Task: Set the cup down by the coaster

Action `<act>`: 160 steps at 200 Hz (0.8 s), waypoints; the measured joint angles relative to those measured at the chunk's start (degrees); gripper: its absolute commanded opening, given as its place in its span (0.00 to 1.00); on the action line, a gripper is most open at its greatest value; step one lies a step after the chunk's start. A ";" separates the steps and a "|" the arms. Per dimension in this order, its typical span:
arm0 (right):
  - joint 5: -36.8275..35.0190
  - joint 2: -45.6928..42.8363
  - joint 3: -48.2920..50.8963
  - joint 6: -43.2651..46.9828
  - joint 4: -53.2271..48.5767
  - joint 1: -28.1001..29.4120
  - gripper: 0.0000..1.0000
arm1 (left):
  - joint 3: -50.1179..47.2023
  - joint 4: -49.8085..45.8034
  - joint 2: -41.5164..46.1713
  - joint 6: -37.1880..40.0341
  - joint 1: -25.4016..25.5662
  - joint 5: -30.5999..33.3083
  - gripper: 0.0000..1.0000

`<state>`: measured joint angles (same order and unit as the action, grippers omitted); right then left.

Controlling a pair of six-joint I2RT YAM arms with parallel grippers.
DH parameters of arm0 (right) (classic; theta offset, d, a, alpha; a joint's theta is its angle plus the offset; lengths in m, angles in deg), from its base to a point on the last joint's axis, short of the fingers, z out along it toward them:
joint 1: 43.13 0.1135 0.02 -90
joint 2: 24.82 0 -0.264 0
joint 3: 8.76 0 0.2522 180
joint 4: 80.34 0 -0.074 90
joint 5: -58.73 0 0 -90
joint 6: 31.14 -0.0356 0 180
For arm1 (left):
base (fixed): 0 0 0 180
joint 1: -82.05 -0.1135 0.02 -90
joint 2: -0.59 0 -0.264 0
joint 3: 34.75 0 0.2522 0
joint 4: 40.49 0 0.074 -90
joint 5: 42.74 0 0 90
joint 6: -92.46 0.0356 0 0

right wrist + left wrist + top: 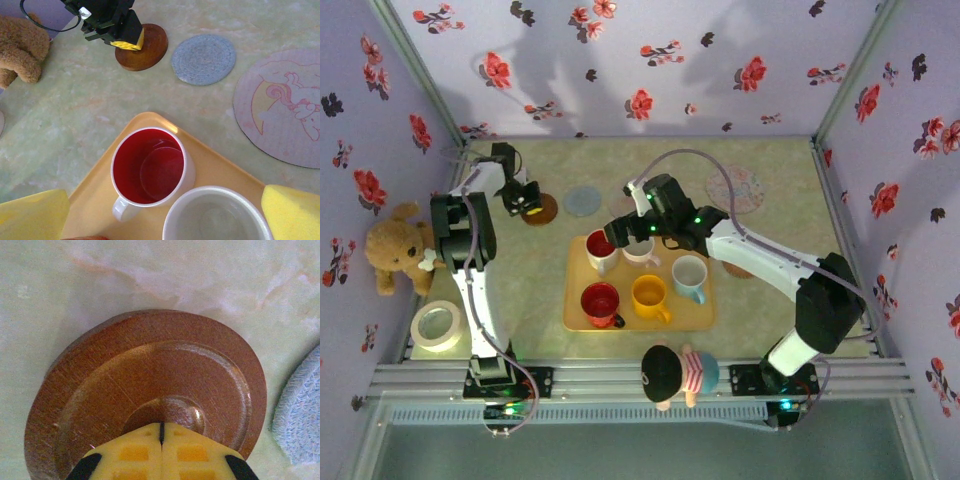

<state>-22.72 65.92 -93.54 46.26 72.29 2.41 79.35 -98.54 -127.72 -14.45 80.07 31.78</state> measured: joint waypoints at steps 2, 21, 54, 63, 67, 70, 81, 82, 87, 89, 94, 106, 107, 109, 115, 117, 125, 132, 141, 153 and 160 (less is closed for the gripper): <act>-0.02 0.00 0.00 0.00 0.00 0.00 1.00 | 0.09 -0.11 -0.07 0.00 0.00 0.00 0.00; -0.22 -0.07 0.00 0.00 0.00 0.00 1.00 | 0.46 -0.55 -0.22 -0.02 0.00 0.00 0.00; -0.90 -1.11 0.00 -0.02 0.00 0.00 1.00 | 0.44 -0.50 -0.17 -0.11 0.02 0.00 0.04; -1.09 -1.46 0.00 0.00 0.00 0.00 1.00 | 0.44 -0.50 -0.07 -0.28 0.02 -0.04 0.05; -1.16 -1.60 0.00 -0.02 0.00 0.00 1.00 | 0.44 -0.50 -0.02 -0.31 0.02 -0.11 0.05; -1.25 -1.73 0.00 0.00 0.00 0.00 1.00 | 0.44 -0.50 0.07 -0.31 0.02 -0.22 0.06; -1.49 -2.12 0.00 0.00 -0.04 0.00 1.00 | 0.44 -0.52 0.52 -0.48 0.11 -0.81 0.07; -1.51 -2.14 0.00 0.00 -0.04 0.00 1.00 | 0.44 -0.52 0.59 -0.48 0.11 -0.83 0.07; -1.60 -2.29 0.00 0.00 -0.11 0.00 1.00 | 0.44 -0.52 0.92 -0.50 0.15 -1.22 0.08; -1.66 -2.38 0.00 0.02 -0.17 0.00 1.00 | 0.44 -0.52 1.16 -0.52 0.20 -1.36 0.08; -1.77 -2.54 0.00 0.02 -0.35 0.00 1.00 | 0.46 -0.52 1.60 -0.63 0.22 -1.73 0.09; -2.25 -2.78 -0.26 0.15 -1.27 -0.02 1.00 | 0.72 -0.76 3.06 -0.72 0.35 -2.62 0.11; -2.27 -2.78 -0.28 0.15 -1.31 -0.02 1.00 | 0.79 -0.79 3.23 -0.72 0.35 -2.69 0.11; -2.40 -2.78 -0.39 0.17 -1.60 -0.04 1.00 | 0.96 -0.87 3.52 -0.70 0.39 -2.84 0.11; -2.60 -2.78 -0.72 0.20 -2.19 -0.13 1.00 | 1.49 -1.11 4.20 -0.68 0.44 -3.21 0.12; -2.62 -2.78 -0.83 0.20 -2.43 -0.17 1.00 | 1.75 -1.20 4.46 -0.70 0.46 -3.34 0.13; -2.89 -2.78 -1.31 0.24 -3.30 -0.28 1.00 | 2.91 -1.55 5.42 -0.70 0.52 -3.82 0.15; -3.15 -2.78 -1.86 0.39 -4.13 -0.42 1.00 | 4.09 -1.90 6.32 -0.68 0.61 -4.17 0.17; -3.61 -2.80 -2.60 0.61 -5.20 -0.72 0.99 | 5.64 -2.12 7.69 -0.57 0.74 -4.57 0.19; -4.31 -3.10 -3.28 0.61 -6.40 -1.44 0.99 | 7.19 -2.47 9.81 -0.20 1.01 -5.18 0.20; -4.66 -3.50 -3.54 0.61 -7.19 -2.08 0.99 | 7.85 -2.67 11.21 0.24 1.22 -5.57 0.23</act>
<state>-27.37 62.42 -97.08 46.88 65.10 0.33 87.19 -101.21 -116.51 -14.21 81.30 26.21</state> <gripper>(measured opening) 0.995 0.201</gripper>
